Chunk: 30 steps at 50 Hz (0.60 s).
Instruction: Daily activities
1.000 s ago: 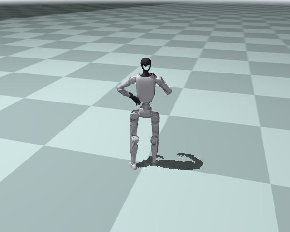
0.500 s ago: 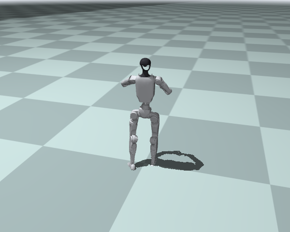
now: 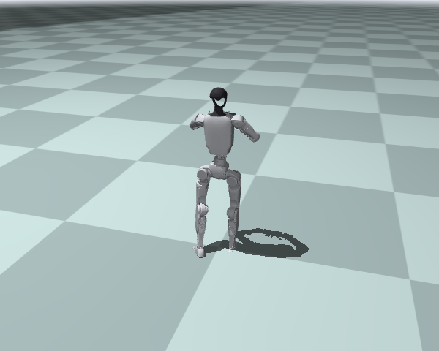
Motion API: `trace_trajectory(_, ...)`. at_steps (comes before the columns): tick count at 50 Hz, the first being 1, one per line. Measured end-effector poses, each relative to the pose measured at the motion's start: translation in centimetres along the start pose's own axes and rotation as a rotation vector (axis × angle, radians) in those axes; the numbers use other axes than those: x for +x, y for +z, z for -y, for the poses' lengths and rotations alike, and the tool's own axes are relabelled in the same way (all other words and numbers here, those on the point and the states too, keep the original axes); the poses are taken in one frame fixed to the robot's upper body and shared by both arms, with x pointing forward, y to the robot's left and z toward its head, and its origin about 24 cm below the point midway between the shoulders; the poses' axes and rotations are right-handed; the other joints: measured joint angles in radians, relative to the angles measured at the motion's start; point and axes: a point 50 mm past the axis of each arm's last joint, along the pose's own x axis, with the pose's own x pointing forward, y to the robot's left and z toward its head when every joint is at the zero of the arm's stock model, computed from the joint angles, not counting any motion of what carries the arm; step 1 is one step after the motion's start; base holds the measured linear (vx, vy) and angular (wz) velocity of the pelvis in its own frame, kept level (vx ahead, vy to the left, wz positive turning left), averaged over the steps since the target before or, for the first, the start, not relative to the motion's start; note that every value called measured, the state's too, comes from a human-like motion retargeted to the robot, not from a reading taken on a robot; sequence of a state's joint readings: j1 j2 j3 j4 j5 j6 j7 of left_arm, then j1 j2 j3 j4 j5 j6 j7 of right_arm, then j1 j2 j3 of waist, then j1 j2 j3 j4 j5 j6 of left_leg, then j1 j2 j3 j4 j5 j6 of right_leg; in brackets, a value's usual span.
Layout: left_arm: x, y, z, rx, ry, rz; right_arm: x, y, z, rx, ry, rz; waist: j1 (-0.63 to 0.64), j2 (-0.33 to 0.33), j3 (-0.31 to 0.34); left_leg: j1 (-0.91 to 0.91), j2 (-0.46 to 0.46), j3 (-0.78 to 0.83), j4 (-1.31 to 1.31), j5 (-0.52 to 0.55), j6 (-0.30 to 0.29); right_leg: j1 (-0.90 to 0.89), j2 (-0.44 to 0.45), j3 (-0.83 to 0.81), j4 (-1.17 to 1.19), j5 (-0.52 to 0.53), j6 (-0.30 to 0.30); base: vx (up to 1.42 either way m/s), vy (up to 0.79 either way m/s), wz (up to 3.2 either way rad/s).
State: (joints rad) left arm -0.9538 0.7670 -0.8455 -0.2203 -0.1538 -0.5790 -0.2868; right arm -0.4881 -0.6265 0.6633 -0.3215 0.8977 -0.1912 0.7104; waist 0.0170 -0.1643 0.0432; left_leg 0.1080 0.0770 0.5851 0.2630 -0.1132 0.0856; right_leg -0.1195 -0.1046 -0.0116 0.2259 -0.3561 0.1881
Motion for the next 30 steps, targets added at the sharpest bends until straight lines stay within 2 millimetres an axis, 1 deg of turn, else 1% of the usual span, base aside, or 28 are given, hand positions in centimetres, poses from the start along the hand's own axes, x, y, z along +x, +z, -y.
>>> trace_trajectory(7, 0.6, 1.6, -0.1, -0.025, 0.038, 0.107, 0.0, -0.2, 0.0, 0.07, -0.018, 0.06, 0.006, -0.006, 0.005, 0.006, 0.0, 0.018, 0.001, -0.005, -0.001, -0.002, 0.005, 0.015, -0.008, 0.007, 0.013, 0.0, 0.01, -0.1)
trace_trajectory(10, 0.6, 2.1, 0.1, -0.032, 0.041, 0.128, -0.2, -0.4, 0.1, 0.086, -0.037, 0.069, 0.007, -0.008, 0.007, 0.009, -0.002, 0.026, -0.003, -0.007, 0.001, -0.005, 0.006, 0.021, -0.009, 0.01, 0.018, 0.0, 0.02, -0.12)
trace_trajectory(13, 0.0, 1.8, 0.8, -0.058, 0.009, 0.096, -0.3, -0.5, 0.2, 0.088, -0.051, 0.075, 0.007, -0.009, 0.01, 0.011, -0.005, 0.032, -0.007, -0.007, 0.006, -0.011, 0.008, 0.028, -0.01, 0.015, 0.023, 0.01, 0.03, -0.2)
trace_trajectory(17, -1.3, 0.8, 2.4, -0.131, -0.061, 0.008, -0.5, -0.5, 0.2, 0.068, -0.058, 0.074, 0.004, -0.011, 0.017, 0.011, -0.008, 0.04, -0.009, -0.01, 0.013, -0.02, 0.01, 0.04, -0.008, 0.02, 0.03, 0.0, 0.04, -0.21)
trace_trajectory(20, -2.6, -0.3, 3.9, -0.204, -0.124, -0.079, -0.7, -0.7, 0.1, 0.048, -0.057, 0.051, 0.002, -0.014, 0.024, 0.01, -0.011, 0.048, -0.011, -0.013, 0.019, -0.029, 0.011, 0.05, -0.005, 0.024, 0.035, -0.01, 0.05, -0.23)
trace_trajectory(24, -5.1, -1.9, 6.7, -0.338, -0.186, -0.236, -1.3, -1.9, -0.1, 0.062, -0.072, -0.01, -0.001, -0.018, 0.034, 0.009, -0.019, 0.058, -0.017, -0.014, 0.028, -0.044, 0.013, 0.066, 0.0, 0.03, 0.041, -0.02, 0.05, -0.23)
trace_trajectory(27, -7.5, -3.1, 9.6, -0.476, -0.205, -0.372, -2.2, -3.4, -0.2, 0.106, -0.11, -0.061, -0.009, -0.019, 0.036, 0.007, -0.026, 0.065, -0.026, -0.014, 0.035, -0.059, 0.013, 0.076, 0.007, 0.035, 0.049, -0.02, 0.05, -0.21)
trace_trajectory(30, -10.1, -3.8, 13.3, -0.633, -0.216, -0.52, -3.4, -5.3, -0.3, 0.17, -0.183, -0.114, -0.019, -0.019, 0.039, 0.008, -0.032, 0.076, -0.035, -0.011, 0.041, -0.075, 0.014, 0.087, 0.02, 0.038, 0.058, -0.03, 0.03, -0.23)
